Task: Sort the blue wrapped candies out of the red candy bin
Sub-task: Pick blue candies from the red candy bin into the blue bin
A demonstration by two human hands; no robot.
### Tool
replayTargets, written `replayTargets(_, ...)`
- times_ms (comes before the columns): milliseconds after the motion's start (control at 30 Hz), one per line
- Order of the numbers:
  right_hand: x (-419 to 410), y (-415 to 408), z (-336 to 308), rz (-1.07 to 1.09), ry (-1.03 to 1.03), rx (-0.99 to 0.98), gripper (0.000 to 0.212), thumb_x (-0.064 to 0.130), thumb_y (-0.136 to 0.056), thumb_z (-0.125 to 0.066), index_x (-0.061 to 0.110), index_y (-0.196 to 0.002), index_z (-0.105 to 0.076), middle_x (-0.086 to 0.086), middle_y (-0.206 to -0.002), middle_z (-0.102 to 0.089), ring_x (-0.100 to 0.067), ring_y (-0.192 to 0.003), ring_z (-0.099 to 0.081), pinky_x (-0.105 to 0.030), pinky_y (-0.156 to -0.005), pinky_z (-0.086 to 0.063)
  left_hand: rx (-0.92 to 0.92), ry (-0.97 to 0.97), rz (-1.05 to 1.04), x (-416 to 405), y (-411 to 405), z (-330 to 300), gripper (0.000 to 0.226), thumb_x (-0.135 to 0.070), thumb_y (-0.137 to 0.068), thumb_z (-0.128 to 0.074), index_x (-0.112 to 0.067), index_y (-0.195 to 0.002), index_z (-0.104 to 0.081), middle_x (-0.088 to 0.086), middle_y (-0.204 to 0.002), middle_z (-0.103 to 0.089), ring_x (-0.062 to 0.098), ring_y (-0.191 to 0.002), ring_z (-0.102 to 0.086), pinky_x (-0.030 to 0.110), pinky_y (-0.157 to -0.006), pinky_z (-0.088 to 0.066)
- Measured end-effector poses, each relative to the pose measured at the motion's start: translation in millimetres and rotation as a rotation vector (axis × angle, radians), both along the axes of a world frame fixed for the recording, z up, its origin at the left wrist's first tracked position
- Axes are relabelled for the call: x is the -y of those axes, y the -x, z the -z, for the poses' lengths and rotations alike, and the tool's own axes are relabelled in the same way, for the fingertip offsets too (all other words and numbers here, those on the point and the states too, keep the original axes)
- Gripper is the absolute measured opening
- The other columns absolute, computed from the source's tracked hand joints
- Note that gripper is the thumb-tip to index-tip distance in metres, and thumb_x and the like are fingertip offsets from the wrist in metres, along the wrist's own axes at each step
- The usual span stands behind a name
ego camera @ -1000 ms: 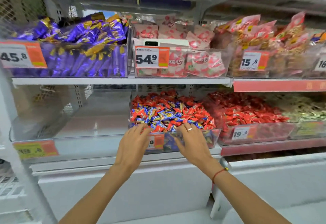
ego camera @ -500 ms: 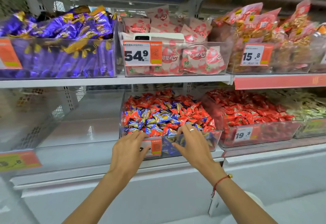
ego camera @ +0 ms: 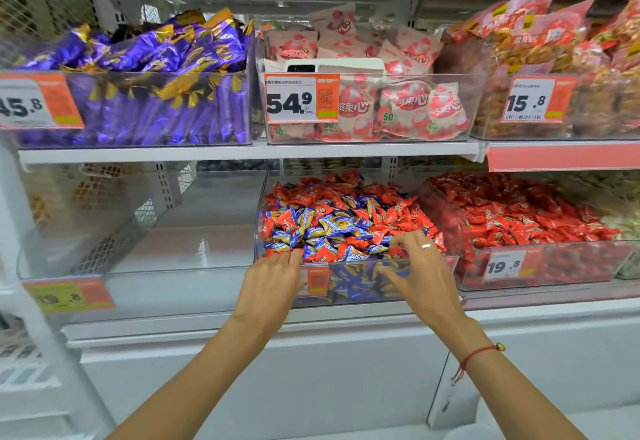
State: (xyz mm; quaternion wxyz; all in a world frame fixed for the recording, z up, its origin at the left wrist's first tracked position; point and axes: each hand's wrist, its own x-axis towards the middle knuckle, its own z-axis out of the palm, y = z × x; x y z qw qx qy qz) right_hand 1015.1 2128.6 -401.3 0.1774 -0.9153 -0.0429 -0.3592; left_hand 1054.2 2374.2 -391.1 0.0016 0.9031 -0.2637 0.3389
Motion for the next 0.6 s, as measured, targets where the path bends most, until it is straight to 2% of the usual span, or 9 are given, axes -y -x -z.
replayTargets(100, 7.9, 0.8, 3.8, 0.041, 0.065, -0.041, 0.036, 0.035, -0.071, -0.083, 0.019, -0.093, -0.059, 0.003, -0.091, -0.055, -0.021, -0.081, -0.053, -0.029, -0.061, -0.040, -0.001, 0.007, 0.016, -1.8, -2.1, -0.4, 0.045, -0.035, -0.042, -0.095, -0.019, -0.070, -0.063, -0.006, -0.055, -0.061, 0.014, -0.044, -0.058, 0.020, -0.036, -0.038)
replayTargets(233, -3.3, -3.3, 11.5, 0.101, 0.182, -0.044, 0.042, 0.042, -0.058, -0.088, 0.022, -0.076, -0.056, 0.007, -0.079, -0.051, -0.018, -0.073, -0.045, -0.029, -0.066, -0.036, -0.066, 0.093, 0.036, -7.1, -3.3, 0.7, 0.036, -0.040, -0.054, -0.092, -0.023, -0.073, -0.068, -0.008, -0.066, -0.068, 0.016, -0.056, -0.063, 0.023, -0.046, -0.045)
replayTargets(333, -5.1, -12.3, 7.9, 0.159, 0.077, -0.117, 0.043, 0.047, -0.057, -0.087, 0.024, -0.074, -0.054, 0.011, -0.082, -0.046, -0.013, -0.082, -0.037, -0.029, -0.074, -0.026, -0.120, 0.193, 0.037, -4.2, -0.7, -0.1, 0.026, -0.038, -0.074, -0.081, -0.021, -0.084, -0.065, -0.007, -0.082, -0.069, 0.019, -0.073, -0.063, 0.026, -0.060, -0.037)
replayTargets(400, -2.9, -15.9, 3.6, 0.142, 0.020, -0.182, 0.043, 0.049, -0.057, -0.086, 0.023, -0.074, -0.057, 0.012, -0.085, -0.047, -0.013, -0.086, -0.037, -0.028, -0.073, -0.021, -0.164, 0.207, 0.047, -2.3, -0.8, -3.3, 0.023, -0.040, -0.087, -0.067, -0.020, -0.095, -0.059, -0.006, -0.097, -0.066, 0.019, -0.088, -0.059, 0.025, -0.069, -0.030)
replayTargets(500, -0.4, -16.6, -1.8, 0.089, -0.030, -0.176, 0.044, 0.047, -0.053, -0.088, 0.021, -0.071, -0.058, 0.010, -0.082, -0.050, -0.016, -0.088, -0.040, -0.029, -0.071, -0.020, -0.192, 0.189, 0.044, -1.9, -3.4, -6.2, 0.023, -0.045, -0.094, -0.055, -0.023, -0.098, -0.051, -0.007, -0.105, -0.061, 0.016, -0.097, -0.053, 0.025, -0.073, -0.027)
replayTargets(600, 1.2, -15.9, -12.4, 0.046, -0.053, -0.113, 0.044, 0.045, -0.050, -0.090, 0.019, -0.070, -0.060, 0.009, -0.078, -0.050, -0.016, -0.085, -0.040, -0.029, -0.070, -0.021, -0.201, 0.195, 0.036, -2.8, -8.6, -16.7, 0.021, -0.044, -0.095, -0.053, -0.023, -0.100, -0.051, -0.007, -0.106, -0.060, 0.017, -0.099, -0.051, 0.027, -0.073, -0.025)
